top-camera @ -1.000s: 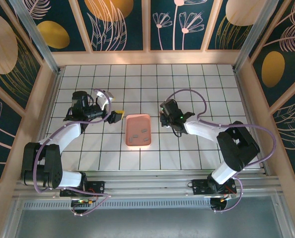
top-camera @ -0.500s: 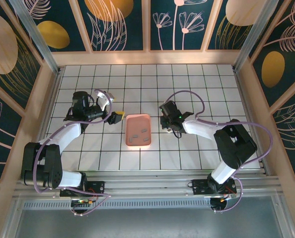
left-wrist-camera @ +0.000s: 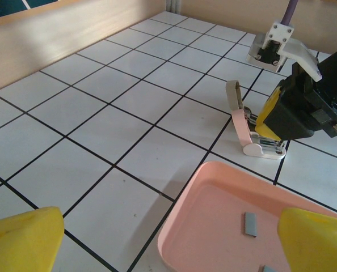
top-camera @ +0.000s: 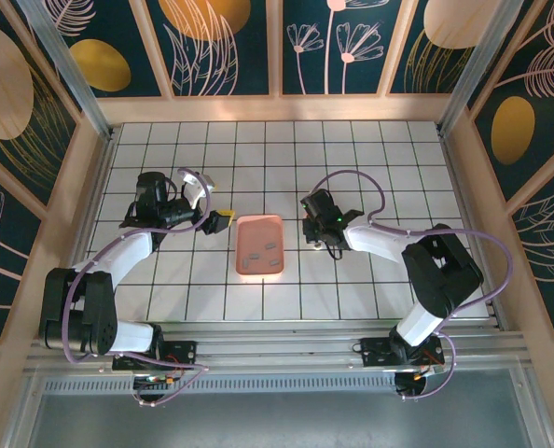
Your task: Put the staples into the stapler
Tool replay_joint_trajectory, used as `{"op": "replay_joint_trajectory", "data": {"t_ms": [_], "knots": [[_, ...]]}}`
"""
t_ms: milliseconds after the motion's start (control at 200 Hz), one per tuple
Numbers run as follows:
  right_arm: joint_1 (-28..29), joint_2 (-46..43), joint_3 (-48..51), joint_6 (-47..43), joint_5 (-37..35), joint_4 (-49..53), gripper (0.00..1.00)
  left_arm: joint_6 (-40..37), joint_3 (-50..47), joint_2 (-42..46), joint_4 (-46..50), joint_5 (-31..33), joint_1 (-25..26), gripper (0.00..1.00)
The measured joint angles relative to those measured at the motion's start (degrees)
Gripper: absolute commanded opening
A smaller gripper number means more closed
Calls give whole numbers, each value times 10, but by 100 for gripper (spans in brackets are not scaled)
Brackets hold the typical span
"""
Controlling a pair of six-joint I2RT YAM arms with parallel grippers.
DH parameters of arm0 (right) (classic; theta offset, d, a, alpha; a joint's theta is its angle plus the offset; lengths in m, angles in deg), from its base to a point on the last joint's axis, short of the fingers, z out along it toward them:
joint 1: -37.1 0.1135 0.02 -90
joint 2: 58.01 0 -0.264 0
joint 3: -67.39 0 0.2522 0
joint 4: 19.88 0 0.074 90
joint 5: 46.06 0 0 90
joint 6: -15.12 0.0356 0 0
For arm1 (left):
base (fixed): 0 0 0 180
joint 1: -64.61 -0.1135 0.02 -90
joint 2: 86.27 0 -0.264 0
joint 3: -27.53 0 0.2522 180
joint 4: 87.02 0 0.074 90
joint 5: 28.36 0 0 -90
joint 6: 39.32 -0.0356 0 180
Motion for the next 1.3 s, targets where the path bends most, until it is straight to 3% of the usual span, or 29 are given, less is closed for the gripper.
{"op": "replay_joint_trajectory", "data": {"t_ms": [1301], "knots": [[0, 15, 19, -3, 12, -10, 15, 0, 0, -1, 0, 0, 3, 96]]}}
